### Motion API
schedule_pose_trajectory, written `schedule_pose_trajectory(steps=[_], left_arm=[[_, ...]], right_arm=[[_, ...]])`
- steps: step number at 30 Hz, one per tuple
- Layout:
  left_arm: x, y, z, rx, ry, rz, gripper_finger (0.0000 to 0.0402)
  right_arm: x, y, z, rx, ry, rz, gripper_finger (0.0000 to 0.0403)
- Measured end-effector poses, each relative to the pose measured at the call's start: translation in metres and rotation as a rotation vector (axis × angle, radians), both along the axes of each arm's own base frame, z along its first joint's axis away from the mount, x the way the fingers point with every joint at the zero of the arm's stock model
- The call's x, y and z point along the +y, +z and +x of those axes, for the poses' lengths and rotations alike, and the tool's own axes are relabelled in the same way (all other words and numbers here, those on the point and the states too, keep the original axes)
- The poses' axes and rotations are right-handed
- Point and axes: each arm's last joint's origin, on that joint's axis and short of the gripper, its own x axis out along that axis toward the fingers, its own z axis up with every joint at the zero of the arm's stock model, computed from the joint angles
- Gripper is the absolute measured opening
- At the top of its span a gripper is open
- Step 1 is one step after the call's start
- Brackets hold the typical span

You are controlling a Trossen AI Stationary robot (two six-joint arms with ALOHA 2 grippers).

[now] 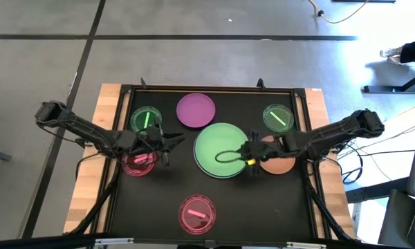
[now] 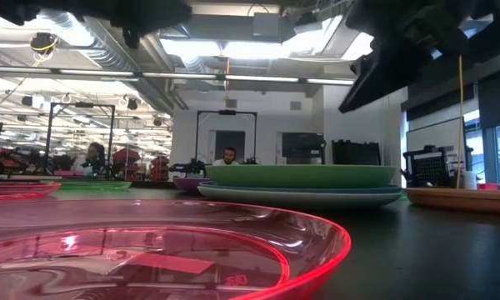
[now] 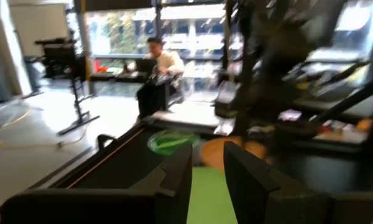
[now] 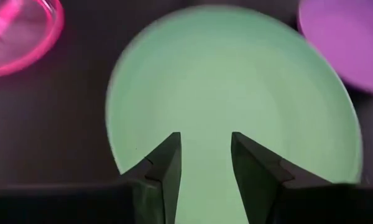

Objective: Stack plastic plates
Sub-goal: Stack the small pink plate on the big green plate

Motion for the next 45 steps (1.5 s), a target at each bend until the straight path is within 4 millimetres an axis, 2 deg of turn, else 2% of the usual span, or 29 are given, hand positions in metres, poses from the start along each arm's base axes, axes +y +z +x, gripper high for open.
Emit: schedule_pose_trajectory(steps=[4, 7, 15, 20, 24, 26, 33, 35, 39, 45], left_arm=[[0.013, -0.014, 0.012, 0.057, 0.069, -0.015, 0.0085], [0.022, -0.025, 0.020, 0.094, 0.096, -0.039, 0.0085], [0.043, -0.045, 0.032, 0.190, 0.086, -0.051, 0.0085], [0.044, -0.056, 0.035, 0.296, 0.050, 0.059, 0.0085], [0.052, -0.071, 0.037, 0.405, 0.090, 0.057, 0.0085], [0.055, -0.071, 0.043, 0.485, 0.081, 0.052, 0.0085], [0.078, -0.064, 0.058, 0.936, 0.138, 0.142, 0.0085], [0.087, -0.062, 0.064, 0.987, 0.142, 0.156, 0.0085], [0.104, -0.071, 0.073, 1.078, 0.154, 0.170, 0.0085], [0.116, -0.089, 0.081, 1.163, 0.022, 0.184, 0.0085]], right_arm=[[0.012, -0.009, 0.001, -0.180, 0.060, -0.015, 0.0129], [0.013, -0.013, 0.001, -0.288, 0.084, -0.024, 0.0129], [0.010, -0.023, 0.001, -0.431, 0.043, -0.071, 0.0129], [0.011, -0.034, 0.005, -0.394, 0.046, -0.082, 0.0129], [0.012, -0.045, 0.009, -0.362, 0.048, -0.088, 0.0129], [0.013, -0.051, 0.010, -0.335, 0.045, -0.083, 0.0129], [0.012, -0.068, 0.004, -0.177, 0.024, -0.040, 0.0129], [0.012, -0.070, 0.004, -0.167, 0.001, -0.057, 0.0129], [0.012, -0.070, 0.005, -0.187, -0.013, -0.057, 0.0129], [0.012, -0.071, 0.006, -0.188, -0.019, -0.039, 0.0129]])
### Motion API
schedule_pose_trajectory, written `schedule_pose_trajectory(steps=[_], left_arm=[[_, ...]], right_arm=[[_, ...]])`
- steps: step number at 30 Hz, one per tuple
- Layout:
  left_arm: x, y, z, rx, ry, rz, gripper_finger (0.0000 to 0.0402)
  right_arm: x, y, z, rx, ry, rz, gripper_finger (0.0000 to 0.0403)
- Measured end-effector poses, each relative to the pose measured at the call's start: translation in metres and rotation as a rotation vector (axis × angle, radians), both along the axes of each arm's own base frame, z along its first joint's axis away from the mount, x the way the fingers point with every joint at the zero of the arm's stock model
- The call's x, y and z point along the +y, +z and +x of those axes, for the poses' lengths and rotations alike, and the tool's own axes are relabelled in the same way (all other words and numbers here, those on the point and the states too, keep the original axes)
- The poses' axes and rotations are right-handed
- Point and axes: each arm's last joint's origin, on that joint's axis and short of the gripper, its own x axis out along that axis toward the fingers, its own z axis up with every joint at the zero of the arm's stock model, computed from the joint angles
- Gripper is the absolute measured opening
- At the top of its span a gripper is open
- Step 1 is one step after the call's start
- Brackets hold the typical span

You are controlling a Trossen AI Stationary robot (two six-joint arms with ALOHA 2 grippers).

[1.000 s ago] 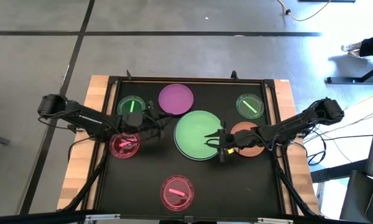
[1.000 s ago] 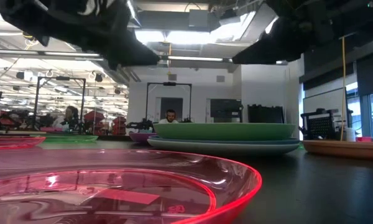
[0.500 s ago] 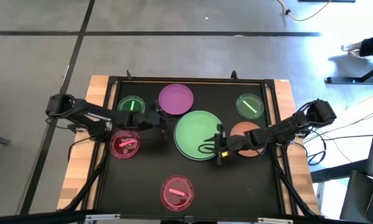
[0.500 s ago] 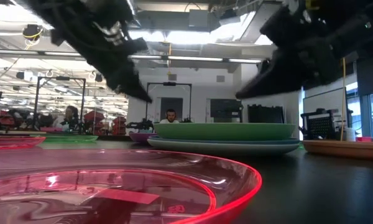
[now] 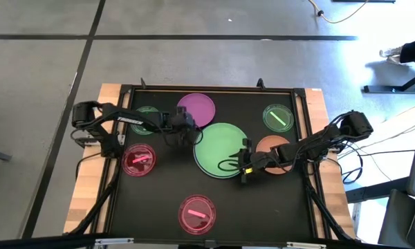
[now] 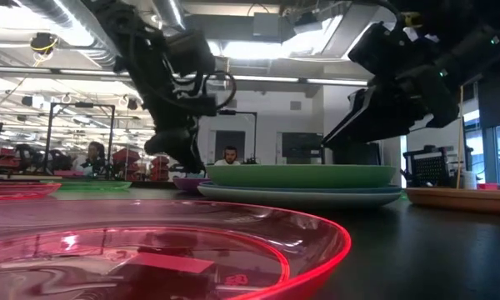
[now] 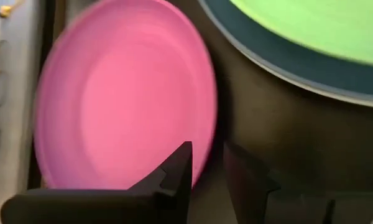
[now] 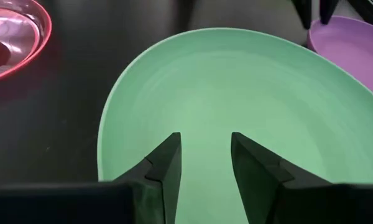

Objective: Stack plastic plates
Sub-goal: Stack the small pink plate on the big green plate

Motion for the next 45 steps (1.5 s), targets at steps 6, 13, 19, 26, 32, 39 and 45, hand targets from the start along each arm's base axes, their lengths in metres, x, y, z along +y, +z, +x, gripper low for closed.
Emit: schedule_pose_trajectory(steps=[6, 13, 19, 26, 32, 39, 45], left_arm=[[0.002, -0.009, 0.002, 0.022, -0.012, -0.036, 0.0085], [0.005, -0.009, 0.002, 0.013, 0.013, -0.005, 0.0085], [0.011, -0.008, 0.003, -0.009, 0.027, -0.005, 0.0085], [0.018, -0.013, -0.004, -0.007, 0.060, -0.054, 0.0085], [0.017, -0.014, -0.004, -0.009, 0.051, -0.064, 0.0085], [0.023, -0.014, -0.006, -0.025, 0.064, -0.090, 0.0085], [0.023, -0.014, -0.006, -0.018, 0.058, -0.084, 0.0085]], right_arm=[[0.001, -0.008, 0.003, 0.011, -0.007, -0.008, 0.0129], [0.002, -0.018, 0.007, 0.022, -0.005, -0.014, 0.0129], [0.002, -0.018, 0.008, 0.016, -0.005, -0.012, 0.0129], [0.002, -0.018, 0.008, 0.015, -0.005, -0.012, 0.0129], [0.002, -0.018, 0.008, 0.016, -0.005, -0.012, 0.0129], [0.002, -0.018, 0.008, 0.016, -0.005, -0.012, 0.0129], [0.002, -0.018, 0.008, 0.016, -0.005, -0.012, 0.0129]])
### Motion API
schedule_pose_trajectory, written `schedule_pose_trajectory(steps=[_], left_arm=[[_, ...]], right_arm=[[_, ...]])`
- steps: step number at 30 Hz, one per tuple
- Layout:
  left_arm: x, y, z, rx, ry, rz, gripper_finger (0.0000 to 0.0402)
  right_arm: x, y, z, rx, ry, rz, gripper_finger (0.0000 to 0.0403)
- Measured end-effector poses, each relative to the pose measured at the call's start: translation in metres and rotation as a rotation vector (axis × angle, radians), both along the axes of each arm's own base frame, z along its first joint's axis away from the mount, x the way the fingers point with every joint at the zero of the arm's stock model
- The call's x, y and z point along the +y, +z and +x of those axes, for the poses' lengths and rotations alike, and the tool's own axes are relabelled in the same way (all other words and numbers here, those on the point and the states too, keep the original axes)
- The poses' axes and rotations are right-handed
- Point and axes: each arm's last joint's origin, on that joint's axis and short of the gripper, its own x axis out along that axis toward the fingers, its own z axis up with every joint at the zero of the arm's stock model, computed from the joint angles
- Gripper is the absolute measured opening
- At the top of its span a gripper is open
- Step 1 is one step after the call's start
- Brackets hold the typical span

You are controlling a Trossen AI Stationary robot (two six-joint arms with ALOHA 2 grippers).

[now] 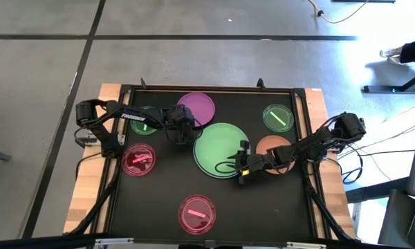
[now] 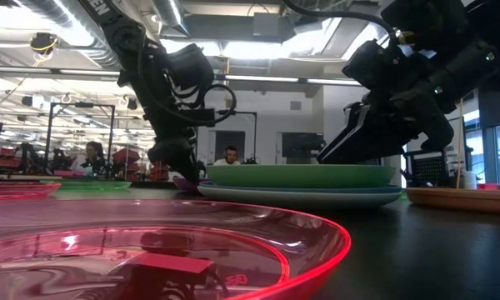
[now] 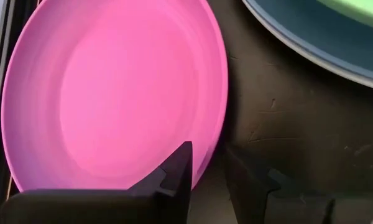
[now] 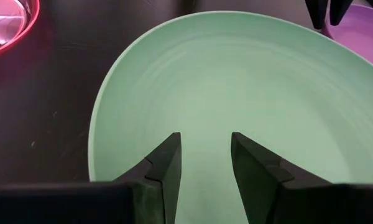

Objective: Stack plastic plates
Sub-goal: Stack the small pink plate on the big green plate

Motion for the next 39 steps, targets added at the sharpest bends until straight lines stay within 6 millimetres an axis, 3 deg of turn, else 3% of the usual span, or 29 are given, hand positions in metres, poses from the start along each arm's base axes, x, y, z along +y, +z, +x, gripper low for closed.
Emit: schedule_pose_trajectory(steps=[20, 28, 39], left_arm=[[0.010, 0.000, -0.002, -0.020, -0.014, -0.035, 0.0085], [0.016, -0.025, 0.001, 0.050, 0.003, -0.044, 0.0084], [0.005, -0.023, 0.007, 0.035, -0.003, 0.016, 0.0076]], right_arm=[[0.000, 0.000, 0.000, 0.005, 0.000, -0.002, 0.0129], [0.000, 0.000, 0.000, 0.005, 0.000, -0.001, 0.0129], [0.000, 0.000, 0.000, 0.005, 0.000, -0.001, 0.0129]])
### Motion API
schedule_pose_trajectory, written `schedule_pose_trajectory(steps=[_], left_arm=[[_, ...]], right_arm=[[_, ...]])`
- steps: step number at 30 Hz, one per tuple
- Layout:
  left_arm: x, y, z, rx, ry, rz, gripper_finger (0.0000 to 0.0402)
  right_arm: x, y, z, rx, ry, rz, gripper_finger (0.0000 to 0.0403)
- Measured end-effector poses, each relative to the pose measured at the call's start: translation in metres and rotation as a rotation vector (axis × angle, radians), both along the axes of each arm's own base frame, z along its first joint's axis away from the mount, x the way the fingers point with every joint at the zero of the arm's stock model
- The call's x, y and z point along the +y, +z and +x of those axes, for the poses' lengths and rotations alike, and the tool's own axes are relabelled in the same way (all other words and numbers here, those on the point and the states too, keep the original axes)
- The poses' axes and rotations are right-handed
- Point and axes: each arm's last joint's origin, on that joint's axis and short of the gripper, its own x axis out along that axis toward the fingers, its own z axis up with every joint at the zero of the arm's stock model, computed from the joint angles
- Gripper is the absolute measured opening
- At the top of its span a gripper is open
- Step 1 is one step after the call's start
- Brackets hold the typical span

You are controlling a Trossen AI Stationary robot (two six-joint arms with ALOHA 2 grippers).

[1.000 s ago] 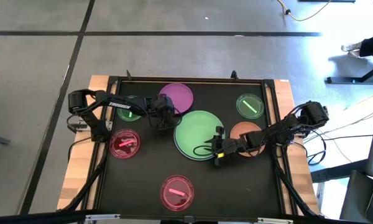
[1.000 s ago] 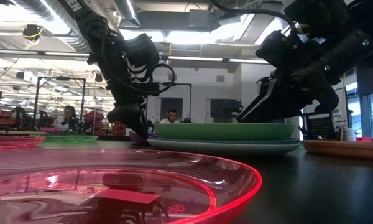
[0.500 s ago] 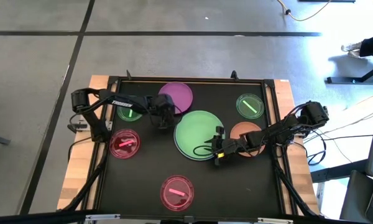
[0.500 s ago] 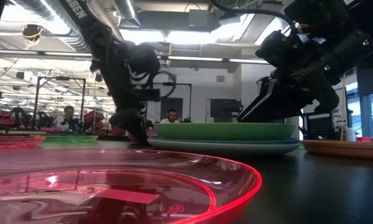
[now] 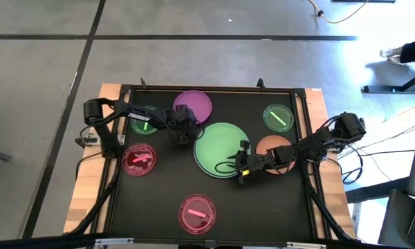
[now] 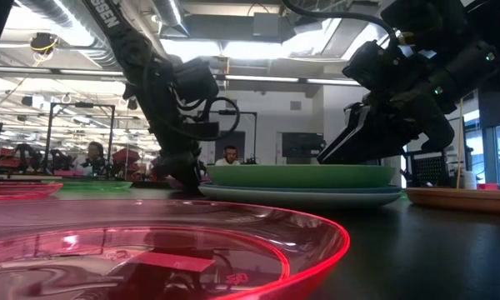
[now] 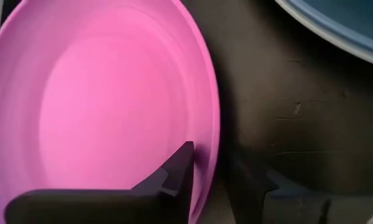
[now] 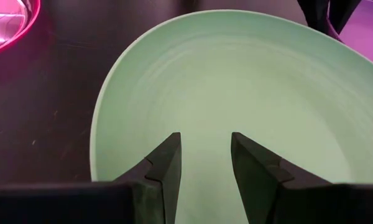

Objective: Stack plastic plates
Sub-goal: Stack the small pink plate on the big green plate

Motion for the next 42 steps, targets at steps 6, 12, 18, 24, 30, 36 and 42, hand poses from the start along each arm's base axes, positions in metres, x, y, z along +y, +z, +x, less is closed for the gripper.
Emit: schedule_pose_trajectory(steps=[6, 12, 18, 24, 30, 36, 42], left_arm=[[-0.006, 0.001, 0.002, 0.011, -0.009, 0.029, 0.0029], [-0.007, 0.001, 0.001, 0.043, 0.027, 0.104, 0.0009], [-0.022, 0.016, 0.002, 0.019, -0.016, 0.153, 0.0010], [-0.043, 0.044, 0.001, -0.064, -0.032, 0.236, 0.0011], [-0.073, 0.070, 0.003, -0.247, -0.106, 0.147, 0.0012], [-0.116, 0.079, 0.016, -0.444, -0.343, -0.074, 0.0012], [-0.145, 0.068, 0.030, -0.516, -0.460, -0.115, 0.0012]], right_arm=[[0.000, 0.000, 0.000, 0.000, 0.000, 0.000, 0.0129], [0.000, 0.000, 0.000, -0.006, 0.000, 0.002, 0.0129], [0.000, 0.003, 0.001, -0.021, 0.001, 0.007, 0.0129], [0.003, 0.016, 0.001, -0.036, 0.008, 0.012, 0.0129], [0.017, 0.033, -0.009, -0.022, -0.001, -0.052, 0.0129], [0.032, 0.055, -0.027, -0.025, -0.035, -0.159, 0.0129], [0.045, 0.069, -0.047, -0.034, -0.006, -0.194, 0.0129]])
